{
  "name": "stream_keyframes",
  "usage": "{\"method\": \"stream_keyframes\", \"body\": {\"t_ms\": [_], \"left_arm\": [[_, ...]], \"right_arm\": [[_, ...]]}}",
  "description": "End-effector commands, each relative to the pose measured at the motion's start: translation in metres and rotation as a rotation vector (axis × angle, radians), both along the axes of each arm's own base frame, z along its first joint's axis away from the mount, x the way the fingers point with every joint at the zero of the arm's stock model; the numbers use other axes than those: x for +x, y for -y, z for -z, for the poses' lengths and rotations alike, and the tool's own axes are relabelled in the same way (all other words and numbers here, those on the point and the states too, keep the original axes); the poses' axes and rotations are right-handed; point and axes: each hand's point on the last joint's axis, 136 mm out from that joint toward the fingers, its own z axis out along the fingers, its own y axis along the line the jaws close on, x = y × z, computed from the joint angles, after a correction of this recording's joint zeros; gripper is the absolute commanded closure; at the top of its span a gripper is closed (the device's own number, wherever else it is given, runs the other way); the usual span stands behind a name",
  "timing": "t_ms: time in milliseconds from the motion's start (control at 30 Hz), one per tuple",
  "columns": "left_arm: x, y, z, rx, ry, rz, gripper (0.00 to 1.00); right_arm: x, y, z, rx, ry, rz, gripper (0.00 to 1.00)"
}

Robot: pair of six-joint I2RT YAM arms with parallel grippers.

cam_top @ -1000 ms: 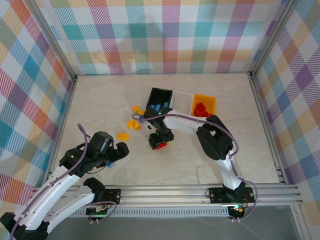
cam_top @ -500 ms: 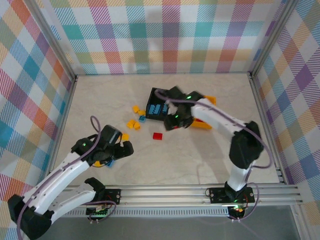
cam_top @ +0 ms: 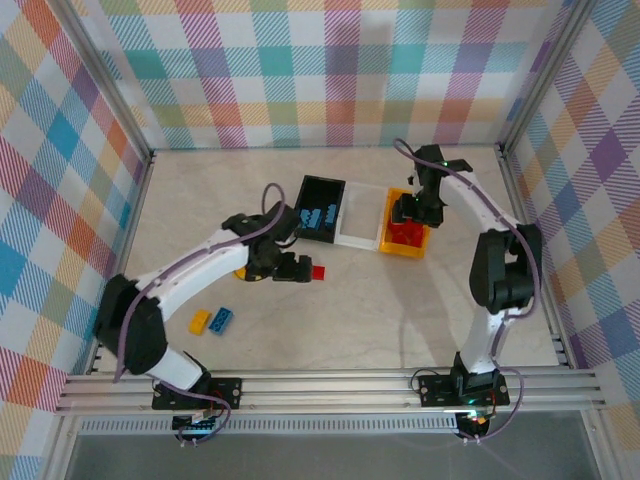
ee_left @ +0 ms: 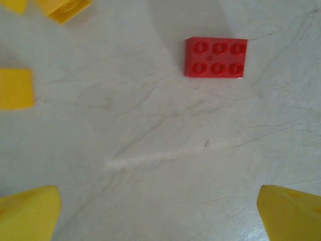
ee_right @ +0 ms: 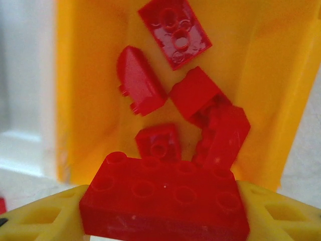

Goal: Sort the legos into containers by color

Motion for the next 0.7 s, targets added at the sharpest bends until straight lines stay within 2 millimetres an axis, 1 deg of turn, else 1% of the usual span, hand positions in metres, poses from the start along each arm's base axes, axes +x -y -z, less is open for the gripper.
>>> {"method": "stream_keyframes", "body": {"t_ms": [0, 100, 167, 233, 300, 433, 500, 533, 567, 633, 667], "left_arm": [[0.007, 0.022, 0.002, -0.006, -0.01, 0.103, 0.0], [0.012, 0.037, 0.014, 0.005, -0.031, 0.143, 0.0], [0.015, 0.044, 0.021, 0.013, -0.045, 0.161, 0.0], [0.018, 0.051, 0.028, 0.017, -0.056, 0.176, 0.0], [0.02, 0.055, 0.032, 0.022, -0.063, 0.181, 0.0], [0.025, 0.061, 0.039, 0.018, -0.073, 0.181, 0.0], [0.025, 0.064, 0.041, 0.015, -0.075, 0.184, 0.0], [0.025, 0.064, 0.042, 0.016, -0.078, 0.183, 0.0], [0.025, 0.065, 0.042, 0.016, -0.073, 0.182, 0.01], [0.024, 0.064, 0.045, 0.017, -0.073, 0.174, 0.01], [0.023, 0.064, 0.047, 0.018, -0.073, 0.168, 0.02]], "right_arm": [[0.021, -0.006, -0.013, 0.033, 0.055, -0.01, 0.37], [0.026, -0.006, -0.01, 0.031, 0.045, -0.007, 0.3], [0.026, -0.007, -0.009, 0.036, 0.041, -0.01, 0.24], [0.023, -0.007, -0.011, 0.037, 0.037, -0.011, 0.21], [0.02, -0.005, -0.018, 0.035, 0.049, -0.013, 0.19], [0.013, -0.002, -0.041, 0.037, 0.088, -0.021, 0.17], [0.005, -0.008, -0.057, 0.083, 0.104, -0.014, 0.17], [-0.001, -0.015, -0.067, 0.133, 0.119, -0.013, 0.17], [-0.009, -0.02, -0.072, 0.165, 0.128, 0.0, 0.17], [-0.032, -0.037, -0.085, 0.227, 0.2, 0.01, 0.18], [-0.046, -0.046, -0.087, 0.255, 0.231, -0.002, 0.18]]}}
